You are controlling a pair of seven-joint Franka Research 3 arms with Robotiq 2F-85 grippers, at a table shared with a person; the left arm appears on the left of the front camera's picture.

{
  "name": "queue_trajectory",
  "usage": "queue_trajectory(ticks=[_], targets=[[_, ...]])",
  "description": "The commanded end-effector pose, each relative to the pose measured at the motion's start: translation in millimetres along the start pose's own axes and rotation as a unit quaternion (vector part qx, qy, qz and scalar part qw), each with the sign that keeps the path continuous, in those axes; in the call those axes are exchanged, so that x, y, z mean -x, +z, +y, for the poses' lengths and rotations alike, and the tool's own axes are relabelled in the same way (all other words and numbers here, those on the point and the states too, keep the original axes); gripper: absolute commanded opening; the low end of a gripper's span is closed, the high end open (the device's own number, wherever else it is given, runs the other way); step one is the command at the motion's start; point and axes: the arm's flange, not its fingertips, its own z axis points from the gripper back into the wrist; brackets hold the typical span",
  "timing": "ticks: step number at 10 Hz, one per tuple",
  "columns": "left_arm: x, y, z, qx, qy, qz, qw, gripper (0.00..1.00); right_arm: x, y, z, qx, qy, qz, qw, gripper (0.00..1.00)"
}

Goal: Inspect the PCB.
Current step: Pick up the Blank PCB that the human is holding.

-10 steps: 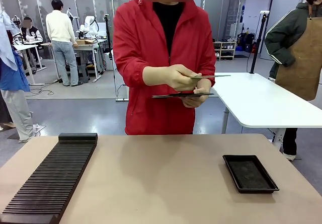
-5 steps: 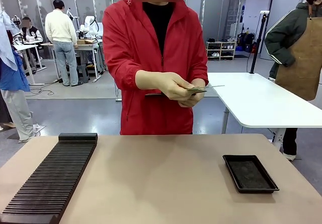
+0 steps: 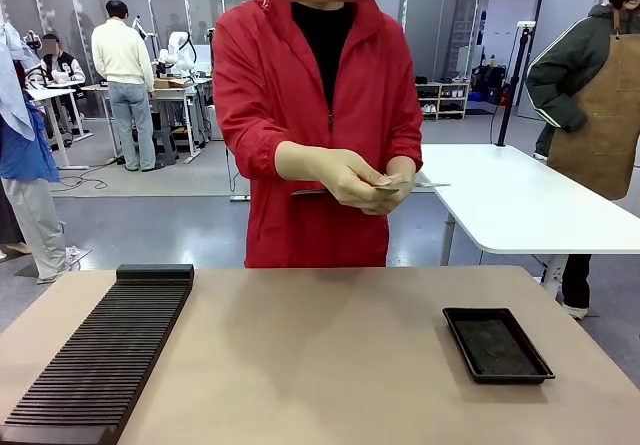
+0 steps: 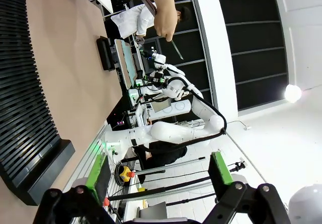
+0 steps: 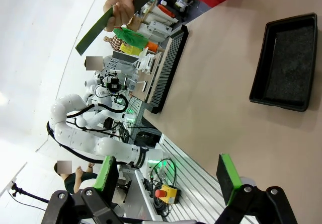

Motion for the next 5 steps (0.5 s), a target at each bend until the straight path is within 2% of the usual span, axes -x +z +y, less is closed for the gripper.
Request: queue_trajectory(ticks=[1,3,5], targets=[[3,-1,-2,-0.004,-0.002,-0.003,1.000,1.00,-24,-25,42,-0.010,-0.054,0.033,0.998,1.00],[3,-1,-2,-0.004,-0.002,-0.003,1.000,1.00,-47,-66,76,-0.009,-0.104,0.074,0.992,1.00],[3,-1,-2,-0.004,-0.002,-0.003,1.000,1.00,-67,-109,100,-0.008,-0.131,0.086,0.988,1.00]])
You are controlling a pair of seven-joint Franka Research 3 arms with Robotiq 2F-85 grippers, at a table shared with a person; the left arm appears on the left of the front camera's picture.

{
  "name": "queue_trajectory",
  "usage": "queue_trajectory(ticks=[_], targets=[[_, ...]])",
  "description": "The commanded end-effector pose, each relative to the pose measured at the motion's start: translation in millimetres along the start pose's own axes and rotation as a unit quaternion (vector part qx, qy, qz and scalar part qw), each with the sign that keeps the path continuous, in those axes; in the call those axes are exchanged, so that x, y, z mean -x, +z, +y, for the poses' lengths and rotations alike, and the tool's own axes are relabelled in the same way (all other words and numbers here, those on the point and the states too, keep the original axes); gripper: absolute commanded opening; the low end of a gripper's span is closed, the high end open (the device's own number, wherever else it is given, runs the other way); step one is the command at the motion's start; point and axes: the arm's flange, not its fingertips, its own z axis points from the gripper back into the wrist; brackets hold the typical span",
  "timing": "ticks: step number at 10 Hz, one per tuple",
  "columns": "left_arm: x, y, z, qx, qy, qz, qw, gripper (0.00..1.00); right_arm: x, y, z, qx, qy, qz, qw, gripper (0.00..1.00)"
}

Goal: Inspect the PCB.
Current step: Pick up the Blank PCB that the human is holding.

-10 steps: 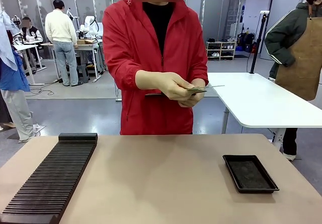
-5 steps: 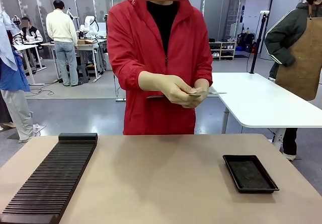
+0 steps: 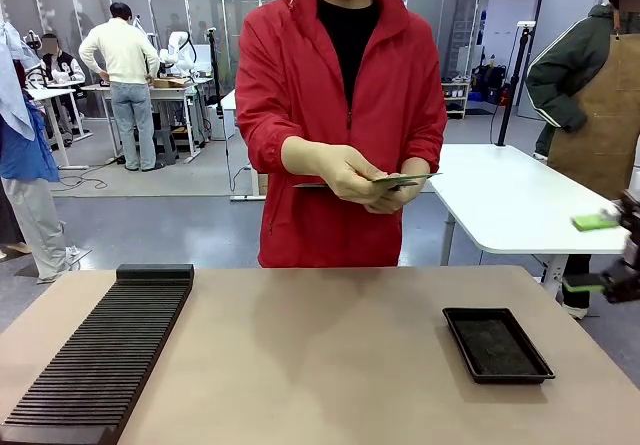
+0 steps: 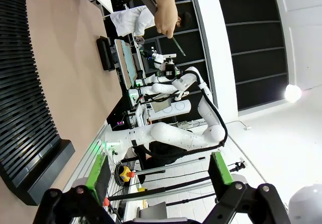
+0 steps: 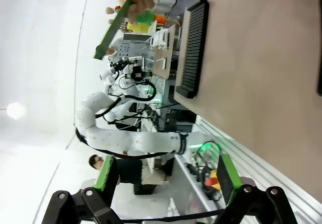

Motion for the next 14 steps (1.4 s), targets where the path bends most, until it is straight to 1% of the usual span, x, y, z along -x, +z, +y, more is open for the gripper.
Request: queue_trajectory(ticks=[1,3,5,8,9,11,14], targets=[[2,-1,-2,-0.004,-0.002,-0.003,1.000,1.00,-23,-33,23,0.011,-0.027,0.006,1.000,1.00],[2,-1,-2,-0.004,-0.002,-0.003,1.000,1.00,-39,-58,39,0.003,-0.036,0.011,0.999,1.00],[2,-1,-2,-0.004,-0.002,-0.003,1.000,1.00,-48,-74,51,-0.001,-0.035,0.016,0.999,1.00],[2,-1,-2,-0.004,-0.002,-0.003,1.000,1.00,-66,-95,73,-0.020,-0.072,0.014,0.997,1.00],[2,-1,-2,-0.004,-0.002,-0.003,1.000,1.00,-75,-103,78,-0.018,-0.083,0.023,0.996,1.00],[2,-1,-2,-0.004,-0.002,-0.003,1.000,1.00,-90,-124,84,-0.014,-0.097,0.031,0.995,1.00],[2,-1,-2,-0.004,-0.002,-0.003,1.000,1.00,-97,-157,82,-0.021,-0.105,0.052,0.993,1.00]])
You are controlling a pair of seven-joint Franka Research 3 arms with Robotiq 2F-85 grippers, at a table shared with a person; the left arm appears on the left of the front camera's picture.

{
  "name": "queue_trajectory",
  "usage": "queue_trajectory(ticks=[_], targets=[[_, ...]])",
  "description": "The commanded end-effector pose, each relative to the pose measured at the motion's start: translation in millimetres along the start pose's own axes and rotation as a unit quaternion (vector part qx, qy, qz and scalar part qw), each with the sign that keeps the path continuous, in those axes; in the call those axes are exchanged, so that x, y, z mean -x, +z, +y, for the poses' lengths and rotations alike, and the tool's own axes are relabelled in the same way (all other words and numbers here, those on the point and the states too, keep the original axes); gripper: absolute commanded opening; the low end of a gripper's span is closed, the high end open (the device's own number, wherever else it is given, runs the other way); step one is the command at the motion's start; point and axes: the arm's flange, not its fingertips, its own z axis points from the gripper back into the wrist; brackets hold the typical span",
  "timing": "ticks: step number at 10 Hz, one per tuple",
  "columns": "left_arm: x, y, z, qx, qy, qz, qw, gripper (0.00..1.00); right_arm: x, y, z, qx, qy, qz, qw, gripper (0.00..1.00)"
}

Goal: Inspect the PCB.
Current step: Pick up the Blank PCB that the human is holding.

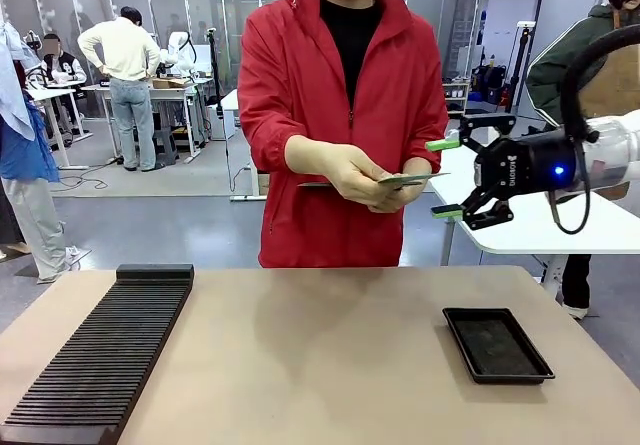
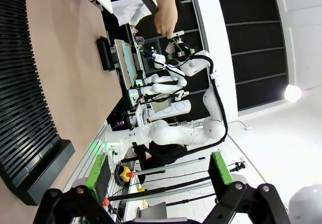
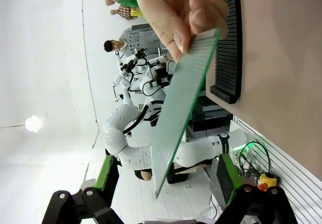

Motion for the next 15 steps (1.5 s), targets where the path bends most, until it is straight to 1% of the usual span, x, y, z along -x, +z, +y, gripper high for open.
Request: queue_trajectory(ticks=[1,3,5,6,7,8,9,14,15], targets=[[2,-1,-2,-0.005,-0.002,-0.003,1.000,1.00,-10,-14,4,-0.015,-0.018,0.001,1.000,1.00],[2,-1,-2,-0.005,-0.002,-0.003,1.000,1.00,-12,-23,3,-0.022,-0.026,0.001,0.999,1.00],[2,-1,-2,-0.005,-0.002,-0.003,1.000,1.00,-15,-23,5,-0.032,-0.033,0.000,0.999,0.88],[2,-1,-2,-0.005,-0.002,-0.003,1.000,1.00,-16,-23,4,-0.040,-0.048,0.008,0.998,0.77],[2,-1,-2,-0.005,-0.002,-0.003,1.000,1.00,-17,-24,2,-0.045,-0.076,0.015,0.996,0.69],[2,-1,-2,-0.005,-0.002,-0.003,1.000,1.00,-18,-24,0,-0.046,-0.094,0.015,0.994,0.58],[2,-1,-2,-0.005,-0.002,-0.003,1.000,1.00,-18,-25,-1,-0.046,-0.100,0.016,0.994,0.50],[2,-1,-2,-0.005,-0.002,-0.003,1.000,1.00,-18,-28,-1,-0.050,-0.109,0.023,0.993,0.01],[2,-1,-2,-0.005,-0.002,-0.003,1.000,1.00,-18,-28,-1,-0.051,-0.108,0.024,0.992,0.00]])
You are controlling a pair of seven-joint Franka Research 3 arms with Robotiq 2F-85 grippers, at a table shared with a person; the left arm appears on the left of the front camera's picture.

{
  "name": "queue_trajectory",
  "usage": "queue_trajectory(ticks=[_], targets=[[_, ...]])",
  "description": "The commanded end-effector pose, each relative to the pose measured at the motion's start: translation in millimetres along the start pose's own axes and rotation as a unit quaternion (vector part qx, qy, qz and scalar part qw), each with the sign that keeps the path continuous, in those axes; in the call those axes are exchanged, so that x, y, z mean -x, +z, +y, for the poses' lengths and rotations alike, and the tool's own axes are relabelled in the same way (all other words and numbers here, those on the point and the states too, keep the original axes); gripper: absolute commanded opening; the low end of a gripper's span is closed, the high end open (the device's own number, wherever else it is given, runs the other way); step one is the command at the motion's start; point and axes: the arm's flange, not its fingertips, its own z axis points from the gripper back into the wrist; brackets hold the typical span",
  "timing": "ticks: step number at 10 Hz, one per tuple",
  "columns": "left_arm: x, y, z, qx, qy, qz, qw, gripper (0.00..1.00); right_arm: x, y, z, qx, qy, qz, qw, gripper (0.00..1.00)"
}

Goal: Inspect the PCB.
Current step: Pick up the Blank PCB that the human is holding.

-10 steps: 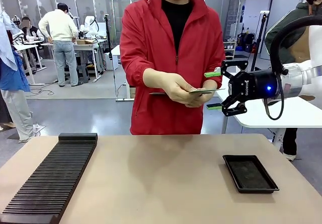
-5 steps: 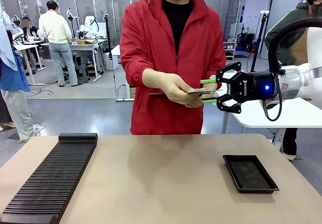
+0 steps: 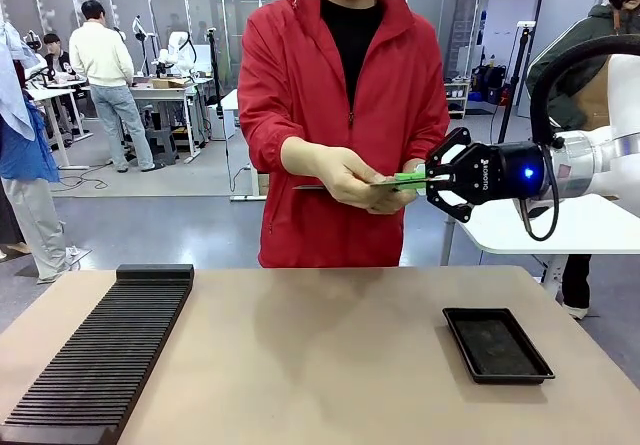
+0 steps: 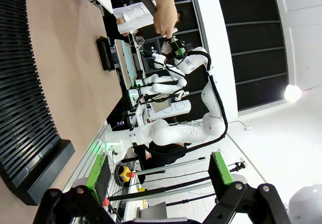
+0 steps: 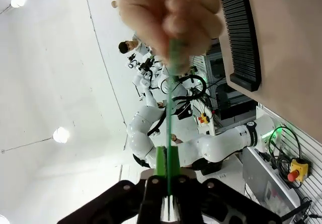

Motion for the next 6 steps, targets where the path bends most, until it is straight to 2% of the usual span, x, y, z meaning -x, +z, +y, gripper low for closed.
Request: queue_trajectory(ticks=[1,5,6], targets=[[2,-1,-2,-0.005,-0.002,-0.003,1.000,1.00,-3,-3,9,-0.011,-0.014,0.005,1.000,0.00],[2,-1,-2,-0.005,-0.002,-0.003,1.000,1.00,-6,-1,7,-0.020,-0.018,0.005,1.000,0.00],[2,-1,-2,-0.005,-0.002,-0.003,1.000,1.00,-1,0,-1,-0.001,-0.002,0.000,1.000,0.00]])
